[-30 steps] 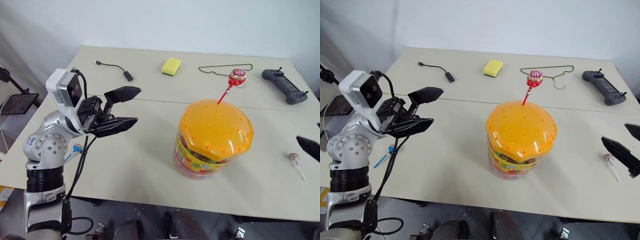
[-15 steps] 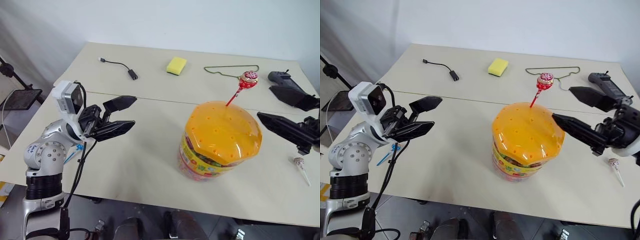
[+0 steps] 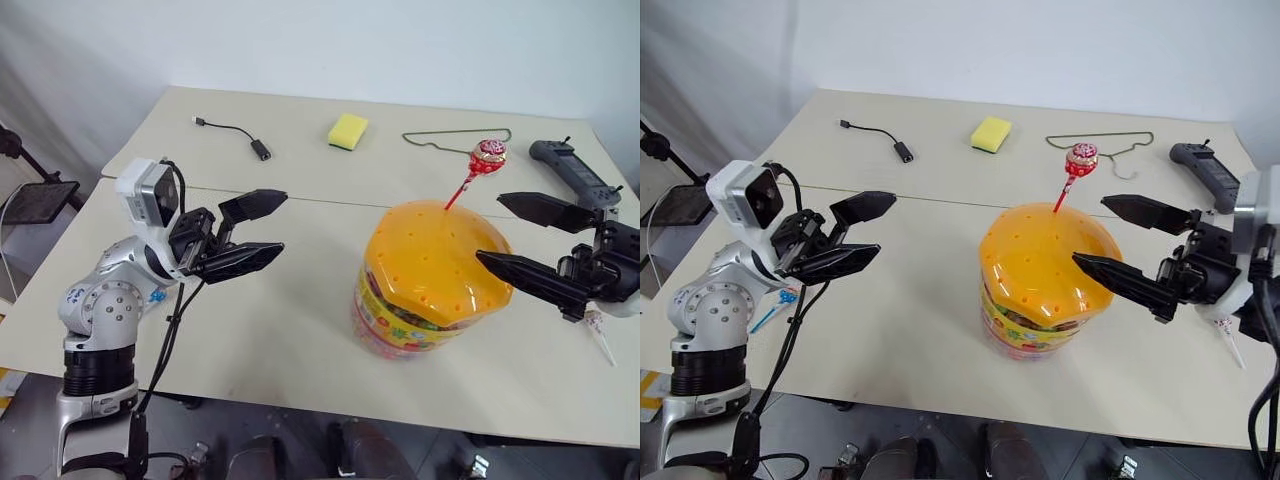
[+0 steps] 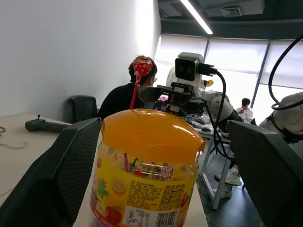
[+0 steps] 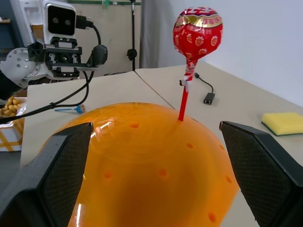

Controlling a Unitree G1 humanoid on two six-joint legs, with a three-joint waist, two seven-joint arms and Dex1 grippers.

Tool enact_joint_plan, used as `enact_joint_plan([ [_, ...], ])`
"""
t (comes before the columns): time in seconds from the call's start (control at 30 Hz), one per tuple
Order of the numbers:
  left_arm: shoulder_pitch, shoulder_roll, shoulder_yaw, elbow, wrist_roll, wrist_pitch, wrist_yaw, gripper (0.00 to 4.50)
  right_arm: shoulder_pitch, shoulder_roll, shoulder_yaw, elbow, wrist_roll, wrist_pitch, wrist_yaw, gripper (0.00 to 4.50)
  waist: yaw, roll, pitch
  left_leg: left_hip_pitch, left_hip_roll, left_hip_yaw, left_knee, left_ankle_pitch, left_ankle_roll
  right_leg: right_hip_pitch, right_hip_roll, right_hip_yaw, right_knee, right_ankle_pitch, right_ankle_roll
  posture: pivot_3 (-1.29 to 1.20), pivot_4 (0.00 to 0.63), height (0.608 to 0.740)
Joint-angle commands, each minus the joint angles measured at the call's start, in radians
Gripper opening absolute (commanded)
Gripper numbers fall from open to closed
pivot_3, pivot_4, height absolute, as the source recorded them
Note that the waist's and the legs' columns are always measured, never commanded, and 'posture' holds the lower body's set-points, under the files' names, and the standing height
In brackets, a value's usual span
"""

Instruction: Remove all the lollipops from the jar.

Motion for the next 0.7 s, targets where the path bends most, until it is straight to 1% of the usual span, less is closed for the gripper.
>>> enact_joint_plan([
  [0.03, -0.014, -0.009, 0.009, -0.026, -0.018, -0.01, 0.02, 4.5, -0.05, -0.003, 0.028, -0.001, 0.002, -0.002, -0.025, 4.47, -0.001, 0.0, 0.0, 0.0, 0.0, 0.0, 0.0, 0.0, 0.0, 0.0, 0.0, 0.0, 0.0, 0.0, 0.0, 0.0, 0.15, 0.74],
  [0.13, -0.006, -0.012, 0.008, -0.01, 0.001, -0.022, 0.024, 4.5, -0.138, 0.014, 0.105, 0.034, -0.001, 0.015, -0.087, 4.47, -0.003, 0.0, 0.0, 0.0, 0.0, 0.0, 0.0, 0.0, 0.0, 0.0, 0.0, 0.0, 0.0, 0.0, 0.0, 0.0, 0.15, 0.74],
  [0.23, -0.005, -0.013, 0.007, -0.012, -0.003, -0.02, 0.026, 4.5, -0.243, 0.059, 0.198, 0.061, -0.005, 0.027, -0.131, 4.47, -0.004, 0.0, 0.0, 0.0, 0.0, 0.0, 0.001, 0.0, 0.0, 0.0, 0.0, 0.0, 0.001, 0.0, 0.0, 0.0, 0.15, 0.74],
  [0.33, -0.004, -0.015, 0.005, -0.017, -0.003, -0.022, 0.03, 4.5, -0.301, 0.085, 0.248, 0.091, -0.021, 0.041, -0.158, 4.47, -0.001, 0.0, 0.0, 0.0, 0.0, 0.0, 0.0, 0.0, -0.001, -0.001, 0.0, 0.0, 0.001, 0.0, 0.0, 0.0, 0.15, 0.74],
  [0.43, -0.006, -0.014, 0.007, -0.023, -0.006, -0.022, 0.036, 4.5, -0.324, 0.094, 0.277, 0.119, -0.062, 0.037, -0.154, 3.88, 0.0, 0.0, 0.0, 0.0, 0.0, 0.0, 0.0, 0.0, -0.001, -0.001, 0.0, 0.0, 0.001, 0.0, 0.0, 0.0, 0.15, 0.74],
  [0.7, 0.003, -0.014, 0.014, -0.043, -0.015, -0.025, 0.047, 4.5, -0.34, 0.115, 0.269, 0.144, -0.074, 0.032, -0.138, 1.2, -0.004, 0.0, 0.0, 0.0, 0.0, 0.0, 0.0, 0.0, -0.001, -0.001, 0.0, 0.0, 0.001, 0.0, 0.0, 0.0, 0.15, 0.74],
])
